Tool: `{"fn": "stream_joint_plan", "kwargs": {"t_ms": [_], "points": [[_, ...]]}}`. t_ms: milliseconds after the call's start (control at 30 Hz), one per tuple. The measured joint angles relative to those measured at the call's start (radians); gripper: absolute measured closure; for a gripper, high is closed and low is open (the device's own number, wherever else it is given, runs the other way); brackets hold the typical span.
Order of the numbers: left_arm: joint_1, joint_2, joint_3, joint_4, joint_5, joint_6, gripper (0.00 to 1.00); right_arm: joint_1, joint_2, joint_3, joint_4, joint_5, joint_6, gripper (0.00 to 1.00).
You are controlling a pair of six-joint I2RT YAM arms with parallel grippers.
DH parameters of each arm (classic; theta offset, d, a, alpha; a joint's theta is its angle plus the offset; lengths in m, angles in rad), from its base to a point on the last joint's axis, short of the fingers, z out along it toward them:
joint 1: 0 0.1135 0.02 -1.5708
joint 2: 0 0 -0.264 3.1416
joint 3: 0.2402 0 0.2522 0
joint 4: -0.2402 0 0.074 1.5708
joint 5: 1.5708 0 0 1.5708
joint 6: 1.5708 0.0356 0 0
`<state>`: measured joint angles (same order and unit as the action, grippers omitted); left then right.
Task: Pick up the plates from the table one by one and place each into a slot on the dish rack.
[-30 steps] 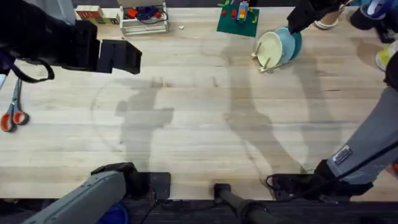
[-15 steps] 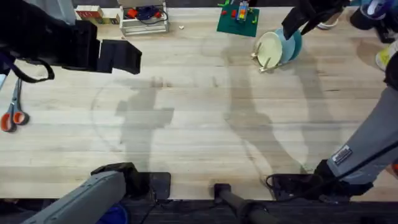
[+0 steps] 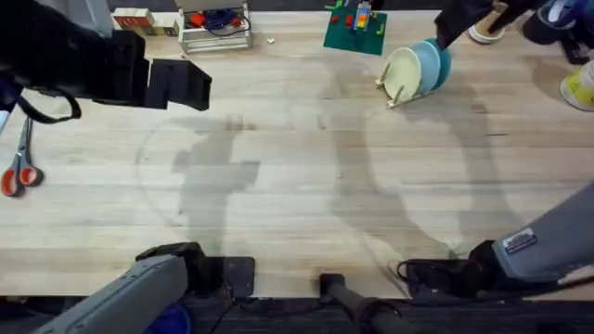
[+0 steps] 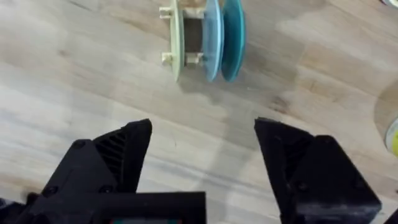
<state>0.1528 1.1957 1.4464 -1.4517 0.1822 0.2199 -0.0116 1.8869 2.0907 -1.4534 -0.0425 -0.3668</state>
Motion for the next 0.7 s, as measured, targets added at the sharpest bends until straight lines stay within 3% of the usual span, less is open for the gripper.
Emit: {"fn": "stream_joint_plan", "kwargs": {"t_ms": [433, 700], "points": [[0.000, 0.000, 0.000, 0.000, 0.000, 0.000, 0.008, 0.000, -0.120, 0.000, -0.153, 0.000, 0.027, 0.009], [0.000, 0.000, 0.000, 0.000, 0.000, 0.000, 0.006, 0.000, -0.214, -0.033, -0.159, 0.000, 0.058, 0.009]]}}
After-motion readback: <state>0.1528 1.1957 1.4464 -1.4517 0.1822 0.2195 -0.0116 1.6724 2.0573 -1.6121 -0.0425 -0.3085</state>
